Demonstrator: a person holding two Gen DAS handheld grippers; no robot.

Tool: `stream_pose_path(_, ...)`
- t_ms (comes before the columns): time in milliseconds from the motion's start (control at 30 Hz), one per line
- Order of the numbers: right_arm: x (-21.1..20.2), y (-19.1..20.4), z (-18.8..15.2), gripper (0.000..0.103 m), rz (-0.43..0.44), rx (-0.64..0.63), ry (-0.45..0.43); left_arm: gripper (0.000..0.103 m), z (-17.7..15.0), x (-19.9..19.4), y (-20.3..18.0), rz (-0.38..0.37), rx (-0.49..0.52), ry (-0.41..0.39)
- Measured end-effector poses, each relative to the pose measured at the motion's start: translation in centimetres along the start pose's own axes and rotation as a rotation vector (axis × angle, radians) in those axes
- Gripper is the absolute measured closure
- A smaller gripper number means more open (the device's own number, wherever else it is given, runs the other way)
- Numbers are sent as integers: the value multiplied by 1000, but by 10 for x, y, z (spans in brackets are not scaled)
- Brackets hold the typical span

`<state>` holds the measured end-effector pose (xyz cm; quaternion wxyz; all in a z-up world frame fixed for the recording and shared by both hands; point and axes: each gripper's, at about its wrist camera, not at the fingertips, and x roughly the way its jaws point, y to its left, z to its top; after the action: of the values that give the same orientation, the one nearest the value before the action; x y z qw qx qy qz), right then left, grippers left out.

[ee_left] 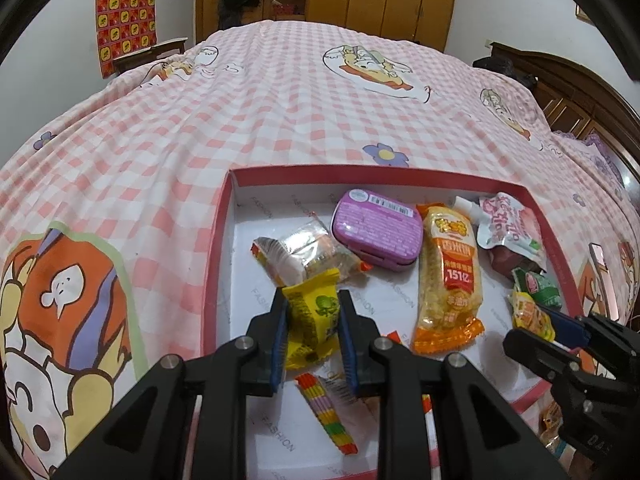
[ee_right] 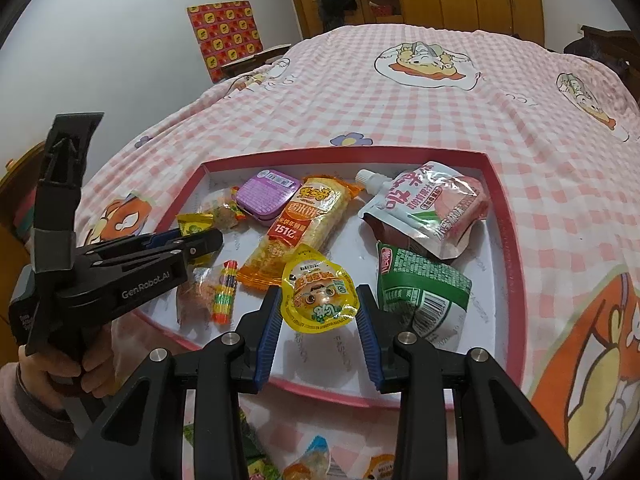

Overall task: Organize snacks
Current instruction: 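Carry the yellow candy and jelly cup into the box and open both grippers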

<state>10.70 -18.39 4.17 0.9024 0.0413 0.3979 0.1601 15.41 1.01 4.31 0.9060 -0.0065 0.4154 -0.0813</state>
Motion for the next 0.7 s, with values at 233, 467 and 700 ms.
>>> stream_pose_path(233, 9, -4, 2, 65, -9, 15, 5, 79, 0, 0, 0, 2, 2, -1)
stream_pose_path(467, 14, -7, 4, 65, -9, 24, 3, 79, 0, 1, 0, 2, 0, -1)
stream_pose_path(700, 16, -5, 4, 64, -13, 14, 1, 61, 0, 0, -3, 7, 18, 4)
